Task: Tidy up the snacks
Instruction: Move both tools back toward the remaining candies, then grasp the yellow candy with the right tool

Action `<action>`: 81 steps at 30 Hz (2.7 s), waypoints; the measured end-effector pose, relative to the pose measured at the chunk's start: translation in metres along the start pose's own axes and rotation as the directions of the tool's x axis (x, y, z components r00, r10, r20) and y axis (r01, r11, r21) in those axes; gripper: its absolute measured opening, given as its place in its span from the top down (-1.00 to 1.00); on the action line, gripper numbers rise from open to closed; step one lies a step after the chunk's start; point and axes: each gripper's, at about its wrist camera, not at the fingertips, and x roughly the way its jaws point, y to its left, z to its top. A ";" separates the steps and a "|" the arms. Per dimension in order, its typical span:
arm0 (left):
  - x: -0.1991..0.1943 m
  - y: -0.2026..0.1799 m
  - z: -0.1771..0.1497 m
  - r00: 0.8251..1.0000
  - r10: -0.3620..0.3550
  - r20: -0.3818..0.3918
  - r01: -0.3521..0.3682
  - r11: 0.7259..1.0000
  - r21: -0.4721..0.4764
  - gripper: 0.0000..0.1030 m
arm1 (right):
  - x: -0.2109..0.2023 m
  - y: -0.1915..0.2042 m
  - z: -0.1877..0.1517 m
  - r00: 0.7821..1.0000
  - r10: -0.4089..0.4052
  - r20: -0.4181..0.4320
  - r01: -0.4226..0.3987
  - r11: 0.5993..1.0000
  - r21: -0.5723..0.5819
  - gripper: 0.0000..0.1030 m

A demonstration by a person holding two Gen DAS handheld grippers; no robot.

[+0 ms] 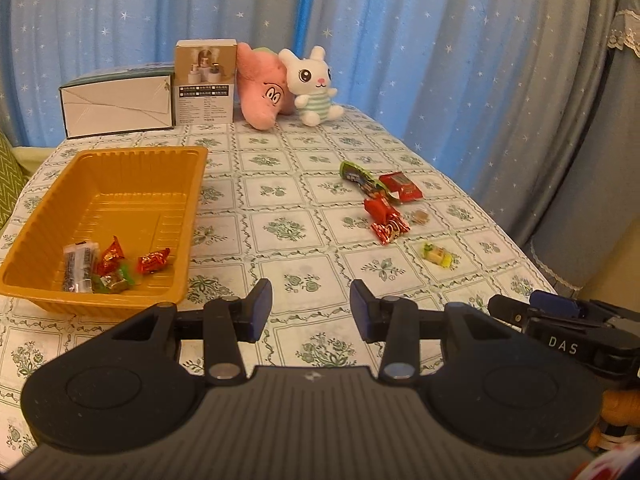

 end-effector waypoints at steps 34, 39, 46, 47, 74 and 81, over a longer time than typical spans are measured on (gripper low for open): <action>0.095 -0.037 0.019 0.994 -0.067 -0.091 0.077 0.991 0.105 0.25 | 0.087 -0.032 0.024 0.992 0.039 -0.123 -0.067 0.970 -0.234 -0.26; 0.116 -0.038 0.026 0.992 -0.067 -0.104 0.080 0.989 0.127 0.25 | 0.114 -0.035 0.036 0.987 0.067 -0.147 -0.108 0.950 -0.294 -0.26; 0.137 -0.039 0.031 0.990 -0.081 -0.114 0.096 0.987 0.130 0.25 | 0.158 -0.041 0.050 0.966 0.134 -0.221 -0.204 0.921 -0.331 0.01; 0.140 -0.039 0.031 0.990 -0.085 -0.116 0.100 0.987 0.128 0.25 | 0.164 -0.042 0.050 0.963 0.131 -0.234 -0.207 0.917 -0.340 0.02; 0.231 -0.076 0.048 0.971 -0.176 -0.160 0.218 0.928 0.302 0.25 | 0.158 -0.061 0.082 0.983 0.073 -0.171 -0.087 0.993 -0.075 0.59; 0.250 -0.082 0.053 0.962 -0.210 -0.175 0.254 0.922 0.292 0.26 | 0.164 -0.056 0.084 0.981 0.069 -0.180 -0.083 0.994 -0.068 0.59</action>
